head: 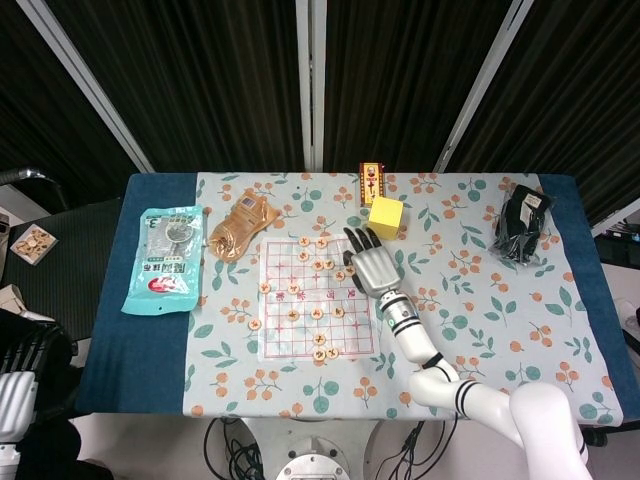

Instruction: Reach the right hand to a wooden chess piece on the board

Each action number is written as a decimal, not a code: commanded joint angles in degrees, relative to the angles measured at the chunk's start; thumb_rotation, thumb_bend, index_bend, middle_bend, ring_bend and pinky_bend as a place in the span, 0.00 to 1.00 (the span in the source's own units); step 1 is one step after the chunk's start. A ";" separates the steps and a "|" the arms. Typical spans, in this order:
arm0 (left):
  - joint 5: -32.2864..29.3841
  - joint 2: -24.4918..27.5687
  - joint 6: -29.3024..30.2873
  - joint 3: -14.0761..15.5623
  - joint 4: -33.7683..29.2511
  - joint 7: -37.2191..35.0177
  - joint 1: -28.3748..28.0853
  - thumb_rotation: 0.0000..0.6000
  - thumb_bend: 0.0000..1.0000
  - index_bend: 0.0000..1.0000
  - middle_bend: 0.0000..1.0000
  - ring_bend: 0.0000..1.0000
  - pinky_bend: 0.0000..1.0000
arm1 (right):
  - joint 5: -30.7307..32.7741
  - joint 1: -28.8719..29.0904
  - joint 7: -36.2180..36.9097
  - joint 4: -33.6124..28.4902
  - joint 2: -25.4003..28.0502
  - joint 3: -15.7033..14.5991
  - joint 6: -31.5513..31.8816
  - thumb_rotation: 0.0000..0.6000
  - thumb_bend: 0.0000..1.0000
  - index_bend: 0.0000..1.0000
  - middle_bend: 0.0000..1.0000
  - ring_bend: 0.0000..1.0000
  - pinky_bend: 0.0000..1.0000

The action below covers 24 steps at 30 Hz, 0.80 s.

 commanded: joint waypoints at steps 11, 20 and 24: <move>-0.26 0.16 -0.11 -0.04 0.34 -0.51 0.26 1.00 0.21 0.07 0.04 0.00 0.04 | 0.63 1.04 -2.67 -0.82 -1.06 -0.17 -1.31 1.00 0.33 0.50 0.00 0.00 0.00; -0.32 0.02 -0.08 -0.25 0.85 -1.14 0.28 1.00 0.21 0.07 0.04 0.00 0.04 | 0.81 0.95 -2.09 -2.22 0.05 0.17 -1.65 1.00 0.32 0.15 0.00 0.00 0.00; -0.37 0.04 -0.02 -0.30 0.82 -1.21 0.36 1.00 0.21 0.07 0.04 0.00 0.04 | -1.05 -0.05 0.68 -5.63 2.42 0.02 0.24 1.00 0.31 0.02 0.00 0.00 0.00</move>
